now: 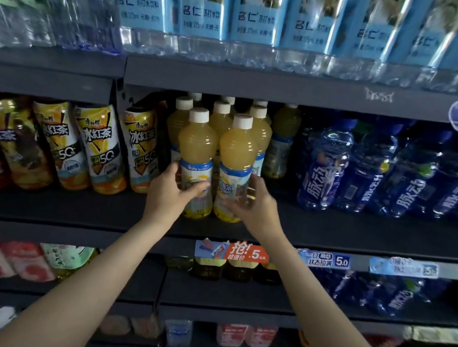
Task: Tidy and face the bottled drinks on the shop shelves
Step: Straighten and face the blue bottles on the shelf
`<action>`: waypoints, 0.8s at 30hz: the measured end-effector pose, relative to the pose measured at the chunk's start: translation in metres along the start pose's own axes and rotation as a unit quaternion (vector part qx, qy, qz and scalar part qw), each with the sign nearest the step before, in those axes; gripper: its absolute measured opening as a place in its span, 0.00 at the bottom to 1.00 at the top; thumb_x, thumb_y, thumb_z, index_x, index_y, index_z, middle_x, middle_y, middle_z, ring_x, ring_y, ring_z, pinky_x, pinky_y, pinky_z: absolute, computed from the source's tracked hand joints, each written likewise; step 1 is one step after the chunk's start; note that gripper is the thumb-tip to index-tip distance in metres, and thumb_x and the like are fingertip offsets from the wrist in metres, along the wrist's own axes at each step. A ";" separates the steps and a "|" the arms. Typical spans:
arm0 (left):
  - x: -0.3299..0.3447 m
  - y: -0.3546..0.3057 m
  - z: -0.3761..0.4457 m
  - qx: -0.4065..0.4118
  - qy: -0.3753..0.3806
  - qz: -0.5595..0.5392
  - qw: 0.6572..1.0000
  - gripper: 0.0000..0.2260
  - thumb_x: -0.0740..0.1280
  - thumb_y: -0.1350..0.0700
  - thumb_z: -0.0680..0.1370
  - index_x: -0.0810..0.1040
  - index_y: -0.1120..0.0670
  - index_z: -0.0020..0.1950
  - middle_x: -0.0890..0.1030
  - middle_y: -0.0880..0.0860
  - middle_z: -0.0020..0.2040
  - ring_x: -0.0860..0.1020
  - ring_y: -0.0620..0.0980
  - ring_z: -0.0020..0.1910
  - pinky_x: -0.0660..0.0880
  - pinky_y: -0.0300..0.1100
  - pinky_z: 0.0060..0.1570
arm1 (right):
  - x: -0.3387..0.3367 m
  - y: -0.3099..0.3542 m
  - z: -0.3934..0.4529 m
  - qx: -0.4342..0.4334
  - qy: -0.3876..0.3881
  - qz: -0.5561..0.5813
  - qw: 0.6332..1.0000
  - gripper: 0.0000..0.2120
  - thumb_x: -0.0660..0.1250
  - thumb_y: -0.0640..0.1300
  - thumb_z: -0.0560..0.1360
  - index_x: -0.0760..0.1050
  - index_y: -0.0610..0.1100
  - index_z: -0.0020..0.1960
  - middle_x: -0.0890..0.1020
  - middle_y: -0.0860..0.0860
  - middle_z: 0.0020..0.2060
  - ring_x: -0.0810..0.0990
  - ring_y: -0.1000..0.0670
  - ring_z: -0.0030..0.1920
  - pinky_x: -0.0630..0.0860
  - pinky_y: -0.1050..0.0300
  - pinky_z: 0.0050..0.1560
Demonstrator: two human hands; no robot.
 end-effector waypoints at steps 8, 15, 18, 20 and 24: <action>0.002 0.004 0.002 -0.015 0.052 0.002 0.999 0.27 0.73 0.52 0.71 0.69 0.58 0.66 0.77 0.54 0.62 0.75 0.51 0.60 0.69 0.38 0.51 | -0.032 -0.024 -0.010 0.005 -0.147 -0.055 0.988 0.30 0.77 0.42 0.67 0.65 0.41 0.62 0.78 0.47 0.57 0.78 0.48 0.54 0.77 0.55 0.50; 0.003 0.007 -0.003 -0.021 0.115 0.021 0.993 0.34 0.73 0.55 0.71 0.61 0.53 0.73 0.72 0.48 0.67 0.69 0.47 0.66 0.63 0.32 0.55 | -0.059 -0.045 0.037 0.094 -0.209 -0.126 0.965 0.25 0.72 0.43 0.72 0.64 0.37 0.63 0.78 0.39 0.56 0.77 0.38 0.56 0.73 0.47 0.49; 0.005 0.009 -0.004 -0.032 0.130 0.020 0.991 0.35 0.72 0.53 0.72 0.59 0.53 0.74 0.70 0.47 0.67 0.68 0.47 0.67 0.64 0.33 0.56 | -0.051 -0.052 0.059 0.133 -0.213 -0.174 0.952 0.27 0.67 0.40 0.76 0.60 0.36 0.70 0.74 0.36 0.61 0.74 0.35 0.60 0.72 0.43 0.54; 0.006 0.010 -0.004 -0.042 0.143 0.016 0.989 0.36 0.72 0.52 0.73 0.56 0.53 0.75 0.68 0.50 0.71 0.66 0.48 0.69 0.64 0.36 0.59 | -0.048 -0.056 0.069 0.163 -0.214 -0.187 0.945 0.28 0.63 0.37 0.77 0.56 0.38 0.73 0.72 0.36 0.63 0.73 0.35 0.62 0.71 0.42 0.57; 0.011 0.006 -0.005 -0.045 0.163 0.011 0.986 0.35 0.71 0.53 0.73 0.56 0.52 0.75 0.66 0.50 0.72 0.64 0.48 0.70 0.62 0.34 0.58 | -0.049 -0.055 0.062 0.154 -0.195 -0.173 0.953 0.31 0.63 0.31 0.75 0.54 0.37 0.74 0.69 0.36 0.66 0.69 0.35 0.65 0.68 0.43 0.61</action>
Point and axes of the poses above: each hand's wrist, its own z-axis towards the middle knuckle, its own x-axis out of the palm, y = z × x, the point moved 7 cm from there along z, towards the middle knuckle
